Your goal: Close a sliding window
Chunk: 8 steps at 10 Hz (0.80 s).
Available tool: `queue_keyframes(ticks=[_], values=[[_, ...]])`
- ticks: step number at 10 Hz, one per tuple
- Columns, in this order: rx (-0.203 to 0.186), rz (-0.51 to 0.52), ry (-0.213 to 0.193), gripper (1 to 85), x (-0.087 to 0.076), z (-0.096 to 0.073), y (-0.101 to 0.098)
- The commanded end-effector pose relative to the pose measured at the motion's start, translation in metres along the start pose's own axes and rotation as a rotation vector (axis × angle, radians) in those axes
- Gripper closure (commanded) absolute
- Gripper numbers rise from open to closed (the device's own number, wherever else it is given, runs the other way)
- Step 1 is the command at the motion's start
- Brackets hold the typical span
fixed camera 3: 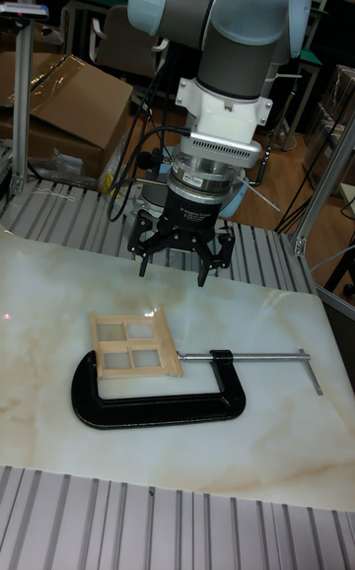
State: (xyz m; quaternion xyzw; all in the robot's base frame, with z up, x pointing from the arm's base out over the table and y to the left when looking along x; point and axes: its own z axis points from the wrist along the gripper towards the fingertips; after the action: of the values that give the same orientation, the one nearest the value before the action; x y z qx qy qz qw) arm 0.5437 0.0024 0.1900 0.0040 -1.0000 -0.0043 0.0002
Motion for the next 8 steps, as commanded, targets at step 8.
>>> queue_keyframes(ticks=[8], values=[[-0.077,0.180,-0.134,85.0,-0.0370,-0.0027,0.0206]])
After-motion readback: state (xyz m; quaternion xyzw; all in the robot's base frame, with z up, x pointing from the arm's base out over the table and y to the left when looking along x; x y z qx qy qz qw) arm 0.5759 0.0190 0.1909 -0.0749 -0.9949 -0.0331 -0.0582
